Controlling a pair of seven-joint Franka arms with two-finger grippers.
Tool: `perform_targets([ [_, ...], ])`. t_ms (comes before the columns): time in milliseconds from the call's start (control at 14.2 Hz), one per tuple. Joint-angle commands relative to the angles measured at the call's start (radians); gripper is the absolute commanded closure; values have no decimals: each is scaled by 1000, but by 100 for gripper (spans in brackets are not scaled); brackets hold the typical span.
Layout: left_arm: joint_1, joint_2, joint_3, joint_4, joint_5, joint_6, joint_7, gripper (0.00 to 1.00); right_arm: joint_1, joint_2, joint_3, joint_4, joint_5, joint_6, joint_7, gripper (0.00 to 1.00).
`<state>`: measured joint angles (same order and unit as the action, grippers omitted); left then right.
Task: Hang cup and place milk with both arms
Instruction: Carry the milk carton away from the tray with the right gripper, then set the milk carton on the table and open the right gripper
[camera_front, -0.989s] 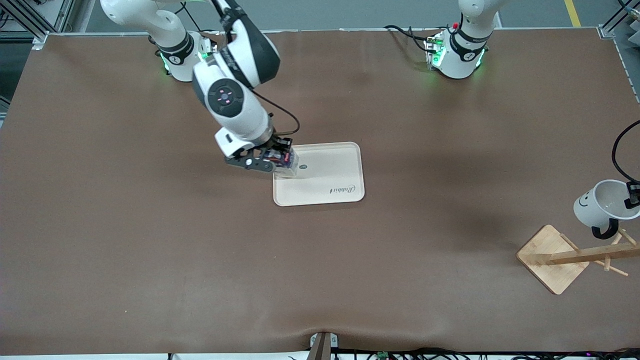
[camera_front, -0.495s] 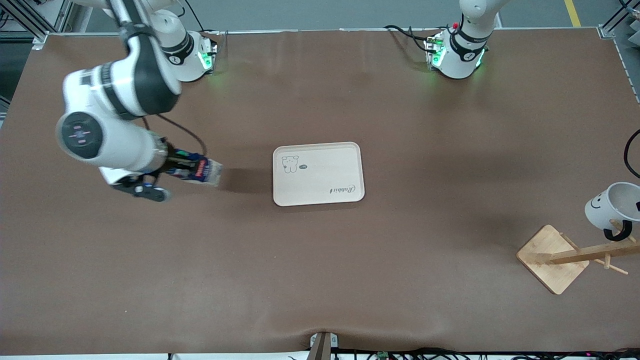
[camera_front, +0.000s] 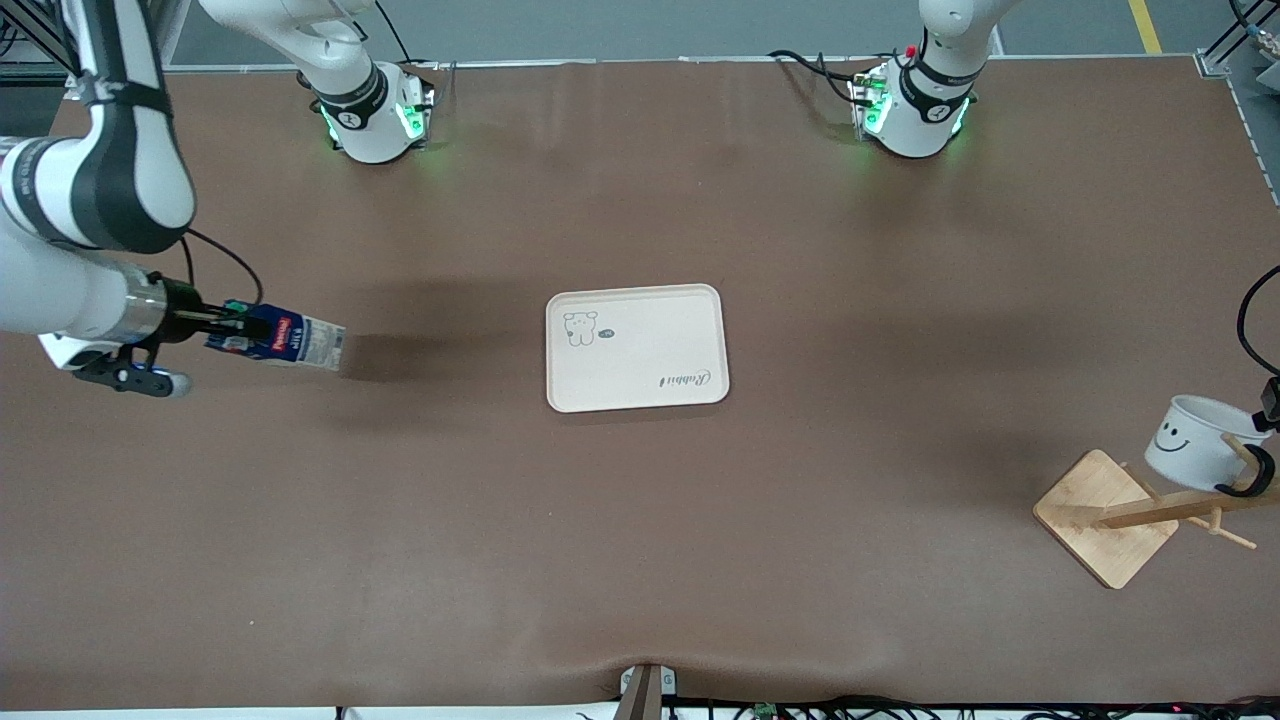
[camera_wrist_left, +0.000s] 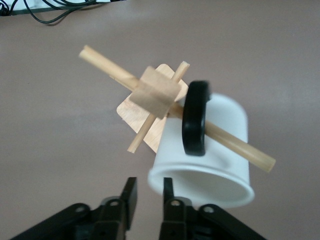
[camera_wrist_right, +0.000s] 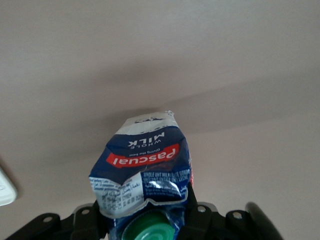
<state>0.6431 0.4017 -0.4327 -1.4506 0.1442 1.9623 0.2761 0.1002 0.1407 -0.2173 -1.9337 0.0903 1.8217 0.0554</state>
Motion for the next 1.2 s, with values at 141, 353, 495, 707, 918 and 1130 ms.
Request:
perform_targets([
  [141,-11,-67,-29,10,-15,-97,-181,0,-33,-90,22,-211,-78,146,-26,100],
  [353,-11,-109,-49,15,-2,-163,-241,0,-54,-89,22,-223,-90,145,-26,100],
  [495,-10,-121,-55,18,-1,-167,-238,0,-77,-84,26,-269,-90,200,-26,100],
  [707,-11,-171,-70,18,-9,-207,-244,0,-82,-87,24,-301,-90,228,-25,98],
  [918,-11,-227,-98,16,-14,-262,-277,0,-82,-82,26,-300,-89,223,-28,23],
  [1130,-11,-231,-138,18,-8,-309,-325,0,-82,-81,26,-298,-89,220,-29,0],
])
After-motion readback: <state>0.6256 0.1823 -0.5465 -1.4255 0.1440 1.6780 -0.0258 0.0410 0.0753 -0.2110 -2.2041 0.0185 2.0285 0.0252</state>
